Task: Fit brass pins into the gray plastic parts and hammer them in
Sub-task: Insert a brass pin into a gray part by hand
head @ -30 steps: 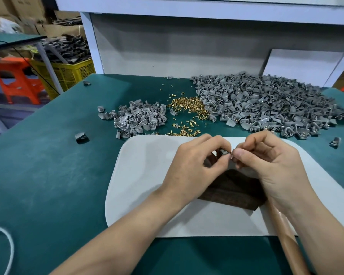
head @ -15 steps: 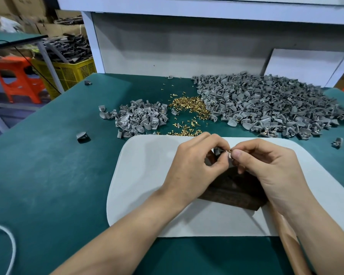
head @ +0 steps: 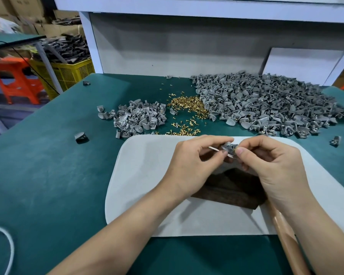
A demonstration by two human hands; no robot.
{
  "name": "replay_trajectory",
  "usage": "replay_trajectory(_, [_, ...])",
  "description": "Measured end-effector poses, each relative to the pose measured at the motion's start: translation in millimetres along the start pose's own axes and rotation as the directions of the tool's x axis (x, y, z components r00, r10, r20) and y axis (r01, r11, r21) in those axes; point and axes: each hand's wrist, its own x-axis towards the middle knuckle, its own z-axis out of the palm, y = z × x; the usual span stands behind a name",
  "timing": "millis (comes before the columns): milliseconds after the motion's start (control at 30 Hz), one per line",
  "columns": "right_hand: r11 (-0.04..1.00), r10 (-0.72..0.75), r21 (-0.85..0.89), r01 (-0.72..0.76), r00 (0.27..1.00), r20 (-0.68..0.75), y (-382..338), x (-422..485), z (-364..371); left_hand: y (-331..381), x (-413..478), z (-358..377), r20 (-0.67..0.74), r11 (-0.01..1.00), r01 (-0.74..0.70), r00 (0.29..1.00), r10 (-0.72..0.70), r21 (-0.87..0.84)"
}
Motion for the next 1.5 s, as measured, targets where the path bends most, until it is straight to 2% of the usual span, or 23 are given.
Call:
replay_trajectory(267, [0.994, 0.026, 0.103, -0.030, 0.999, 0.036, -3.9, -0.4, 2.3, 2.4, 1.7, -2.0, 0.057, 1.000, -0.021, 0.998, 0.022, -0.023])
replay_trajectory(400, [0.993, 0.035, 0.112, -0.039, 0.999, 0.036, -4.9, -0.3, 2.3, 3.5, 2.3, -1.9, 0.055, 0.989, 0.027, 0.998, -0.019, -0.149])
replay_trajectory(700, [0.995, 0.035, 0.088, -0.035, 0.999, 0.004, -2.8, 0.4, 1.0, 5.1, 3.8, -2.4, 0.099, 0.964, 0.096, 0.992, -0.074, -0.246])
replay_trajectory(1100, [0.992, 0.039, 0.117, -0.040, 0.999, 0.012, -3.6, 0.2, 2.3, 5.8, 4.4, -4.7, 0.153, 0.953, 0.154, 0.981, -0.116, -0.259])
replay_trajectory(1300, [0.978, 0.108, 0.172, -0.114, 0.993, 0.045, -3.3, 1.2, 1.0, 7.3, 3.8, -4.7, 0.163, 0.948, 0.164, 0.979, -0.123, -0.271])
replay_trajectory(1500, [0.991, 0.059, 0.117, -0.064, 0.997, 0.041, -5.2, 0.3, 1.9, 8.5, 3.8, -3.9, 0.156, 0.950, 0.169, 0.979, -0.131, -0.263])
